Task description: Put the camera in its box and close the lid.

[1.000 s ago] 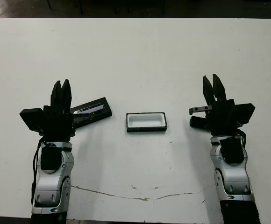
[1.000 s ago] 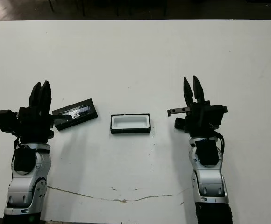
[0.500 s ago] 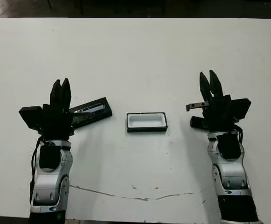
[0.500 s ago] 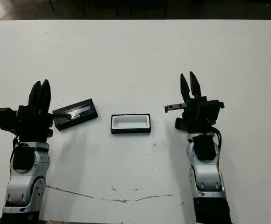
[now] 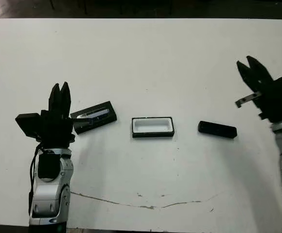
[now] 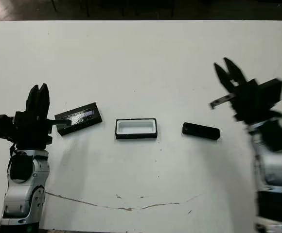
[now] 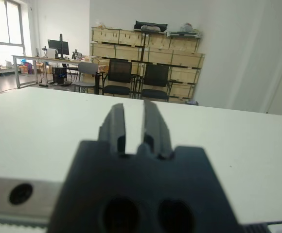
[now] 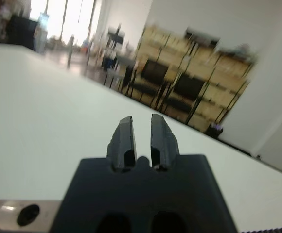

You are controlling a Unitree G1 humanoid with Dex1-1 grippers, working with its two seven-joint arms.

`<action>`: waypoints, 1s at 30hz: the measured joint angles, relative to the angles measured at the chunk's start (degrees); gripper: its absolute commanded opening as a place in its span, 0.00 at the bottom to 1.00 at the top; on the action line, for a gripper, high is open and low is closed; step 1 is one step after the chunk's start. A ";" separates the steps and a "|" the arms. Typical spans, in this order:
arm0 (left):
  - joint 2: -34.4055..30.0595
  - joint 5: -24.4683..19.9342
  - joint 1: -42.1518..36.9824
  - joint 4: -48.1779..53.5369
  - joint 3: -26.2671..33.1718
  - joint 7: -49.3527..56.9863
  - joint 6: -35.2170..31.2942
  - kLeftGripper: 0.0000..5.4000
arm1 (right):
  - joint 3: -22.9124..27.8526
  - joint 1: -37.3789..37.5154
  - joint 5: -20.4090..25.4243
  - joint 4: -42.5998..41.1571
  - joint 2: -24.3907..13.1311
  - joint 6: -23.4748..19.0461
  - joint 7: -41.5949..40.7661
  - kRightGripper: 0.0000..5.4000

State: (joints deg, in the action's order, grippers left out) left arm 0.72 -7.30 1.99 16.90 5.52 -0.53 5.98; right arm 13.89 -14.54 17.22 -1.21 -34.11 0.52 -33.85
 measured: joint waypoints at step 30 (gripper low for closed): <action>-0.10 -0.69 1.62 0.32 -0.84 -0.58 -0.02 0.00 | -16.25 -22.26 -5.15 40.41 -11.05 -6.28 -49.65 1.00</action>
State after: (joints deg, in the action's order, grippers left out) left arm 0.62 -7.98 3.62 17.22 4.68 -1.11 5.96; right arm -2.36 -36.80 12.07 39.20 -45.16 -5.76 -83.50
